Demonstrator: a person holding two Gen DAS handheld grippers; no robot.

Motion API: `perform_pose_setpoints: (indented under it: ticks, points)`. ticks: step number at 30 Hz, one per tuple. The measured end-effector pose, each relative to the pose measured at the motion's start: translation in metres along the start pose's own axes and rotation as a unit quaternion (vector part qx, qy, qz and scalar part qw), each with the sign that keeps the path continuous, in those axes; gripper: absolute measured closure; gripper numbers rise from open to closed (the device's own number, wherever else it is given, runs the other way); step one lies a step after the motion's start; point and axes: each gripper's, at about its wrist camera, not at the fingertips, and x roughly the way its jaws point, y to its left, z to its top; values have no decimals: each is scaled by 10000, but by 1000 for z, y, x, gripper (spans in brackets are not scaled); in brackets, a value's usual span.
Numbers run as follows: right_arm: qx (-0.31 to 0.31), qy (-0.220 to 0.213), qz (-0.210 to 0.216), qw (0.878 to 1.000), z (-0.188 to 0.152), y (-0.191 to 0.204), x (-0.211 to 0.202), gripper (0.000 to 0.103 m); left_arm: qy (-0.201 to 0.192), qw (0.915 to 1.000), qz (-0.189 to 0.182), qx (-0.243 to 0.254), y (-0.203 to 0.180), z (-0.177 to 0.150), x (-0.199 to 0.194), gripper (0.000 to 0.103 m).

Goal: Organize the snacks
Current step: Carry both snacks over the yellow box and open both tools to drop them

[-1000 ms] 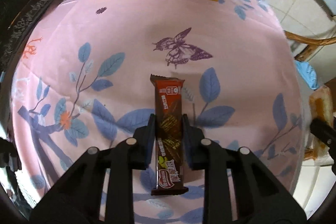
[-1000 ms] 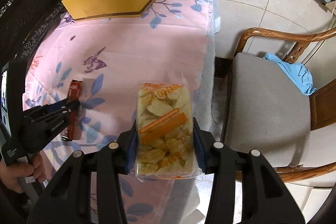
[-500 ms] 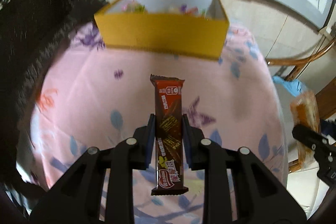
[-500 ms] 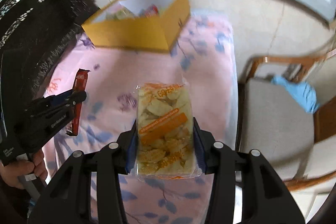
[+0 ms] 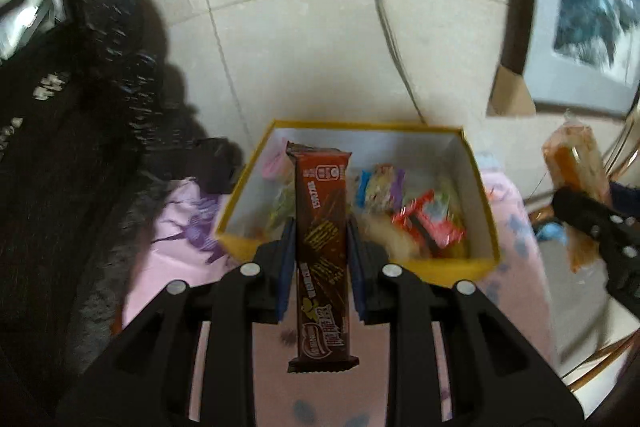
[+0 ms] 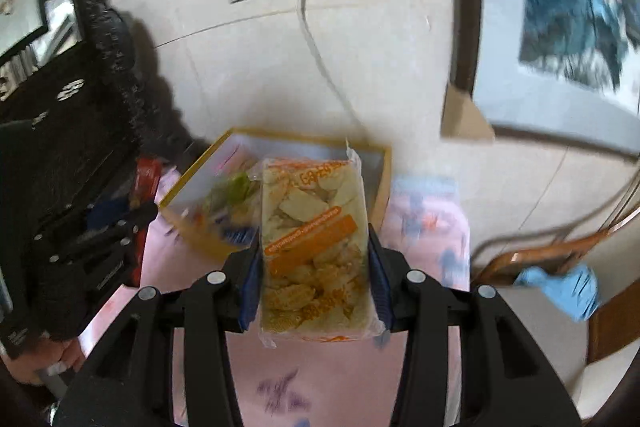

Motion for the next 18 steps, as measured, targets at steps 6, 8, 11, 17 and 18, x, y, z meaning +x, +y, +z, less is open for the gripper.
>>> perform_pose_setpoints:
  ticks: [6,8,11,17,18]
  points:
    - [218,323,-85,9992,30,-6,63,57,279,9995,-13,133,1,23,55,79]
    - [152,404,-151,9990,30,-6,81,57,388,9992,-65,60,5,22,67,79]
    - [178,551,-124,9982,27,-6,97,57,515,9987,4,-57,11,19,82,79]
    - [15,354,-586,9977,27,1,118,1,350,9975,615,-76,14,25,91,2]
    - [21,259,-624,9977,26,1,115,1,213,9982,547,-124,15,23,87,2]
